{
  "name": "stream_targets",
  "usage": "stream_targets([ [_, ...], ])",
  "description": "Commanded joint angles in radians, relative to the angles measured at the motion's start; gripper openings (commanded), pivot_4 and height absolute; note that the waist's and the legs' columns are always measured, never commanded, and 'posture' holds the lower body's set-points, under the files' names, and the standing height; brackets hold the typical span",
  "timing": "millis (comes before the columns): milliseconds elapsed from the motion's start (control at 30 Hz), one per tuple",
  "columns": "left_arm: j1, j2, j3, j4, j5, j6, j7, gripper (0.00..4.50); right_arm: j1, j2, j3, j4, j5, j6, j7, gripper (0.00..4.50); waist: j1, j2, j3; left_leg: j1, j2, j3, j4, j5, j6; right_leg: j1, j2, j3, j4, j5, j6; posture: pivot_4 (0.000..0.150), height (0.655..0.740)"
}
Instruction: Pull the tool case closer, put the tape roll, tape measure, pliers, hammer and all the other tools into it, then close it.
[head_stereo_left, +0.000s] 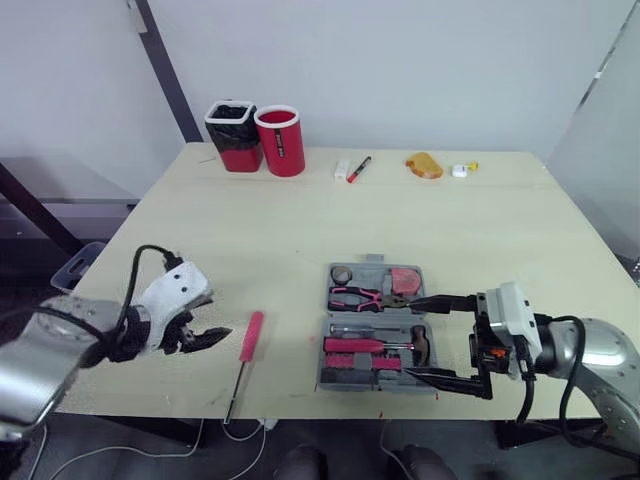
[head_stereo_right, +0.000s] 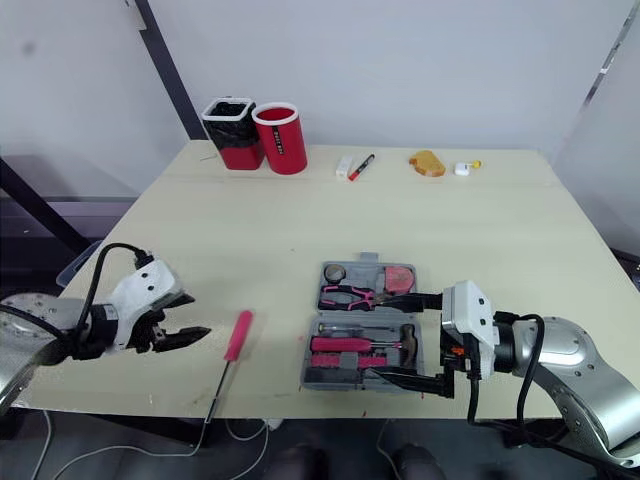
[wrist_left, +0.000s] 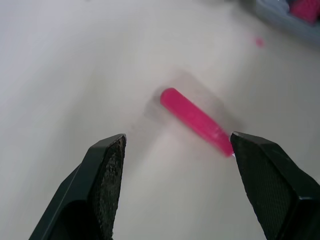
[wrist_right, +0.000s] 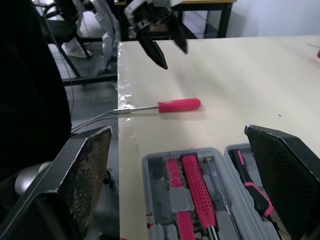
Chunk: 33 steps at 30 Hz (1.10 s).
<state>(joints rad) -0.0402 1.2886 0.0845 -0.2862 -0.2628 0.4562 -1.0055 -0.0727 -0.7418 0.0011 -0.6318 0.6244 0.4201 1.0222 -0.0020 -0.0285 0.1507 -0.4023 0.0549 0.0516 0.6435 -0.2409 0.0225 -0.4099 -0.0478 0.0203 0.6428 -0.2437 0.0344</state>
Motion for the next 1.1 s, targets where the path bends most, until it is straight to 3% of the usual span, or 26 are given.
stream_targets([
  [33,-0.143,0.048,-0.112,0.153,0.155,-0.358,-0.162,3.51,-0.016,-0.002,-0.009,-0.018,0.004,-0.021,0.004,4.5,0.004,0.001,0.0,0.0,0.0,0.0,0.0,0.0,0.0,0.0,0.001,0.0,0.0,0.0,0.0,0.15,0.74],
  [133,-0.26,0.014,-0.181,0.255,0.206,-0.481,-0.233,3.51,-0.026,0.002,-0.001,-0.007,-0.004,-0.026,0.0,4.5,0.011,0.001,0.001,-0.002,0.0,0.004,-0.001,0.0,0.0,-0.001,0.002,0.001,-0.001,0.0,0.0,0.15,0.74],
  [233,-0.385,-0.027,-0.307,0.382,0.306,-0.868,-0.363,3.51,-0.014,0.009,-0.002,-0.005,-0.011,-0.03,-0.013,4.5,0.017,0.001,0.0,-0.003,-0.002,0.01,0.0,0.0,0.0,-0.001,0.003,0.001,-0.001,0.0,0.001,0.15,0.74],
  [333,-0.491,-0.078,-0.402,0.51,0.451,-1.245,-0.343,3.51,-0.015,0.014,-0.002,-0.004,-0.003,-0.02,-0.017,4.5,0.018,0.001,0.0,-0.006,-0.002,0.009,0.003,0.0,0.001,-0.003,0.005,0.001,-0.001,0.0,0.001,0.15,0.74],
  [467,-0.589,-0.141,-0.472,0.579,0.582,-1.491,-0.293,3.51,-0.02,0.019,0.006,-0.009,0.011,-0.005,-0.023,4.5,0.018,0.001,0.0,-0.01,-0.001,0.007,0.009,0.0,0.001,-0.003,0.007,-0.001,0.0,0.001,0.002,0.15,0.74],
  [633,-0.658,-0.189,-0.534,0.642,0.73,-1.653,-0.222,3.51,-0.016,0.009,0.004,-0.011,0.021,-0.001,-0.019,4.5,0.016,0.0,0.0,-0.01,-0.001,0.007,0.01,0.0,0.001,-0.003,0.008,0.0,0.0,0.005,0.008,0.15,0.74],
  [833,-0.762,-0.295,-0.567,0.712,1.053,-1.832,-0.029,3.51,-0.037,-0.013,-0.007,0.012,0.039,0.014,-0.001,4.5,0.017,-0.001,-0.001,-0.011,-0.001,0.005,0.011,0.0,0.001,-0.002,0.009,0.0,0.0,0.005,0.009,0.15,0.74],
  [1100,-0.806,-0.349,-0.631,0.727,1.306,-1.902,0.175,3.51,-0.043,-0.025,-0.014,0.018,0.039,0.015,0.0,4.5,0.016,0.0,-0.002,-0.01,-0.001,0.005,0.011,0.0,0.001,-0.002,0.01,0.002,0.001,0.006,0.01,0.15,0.74],
])
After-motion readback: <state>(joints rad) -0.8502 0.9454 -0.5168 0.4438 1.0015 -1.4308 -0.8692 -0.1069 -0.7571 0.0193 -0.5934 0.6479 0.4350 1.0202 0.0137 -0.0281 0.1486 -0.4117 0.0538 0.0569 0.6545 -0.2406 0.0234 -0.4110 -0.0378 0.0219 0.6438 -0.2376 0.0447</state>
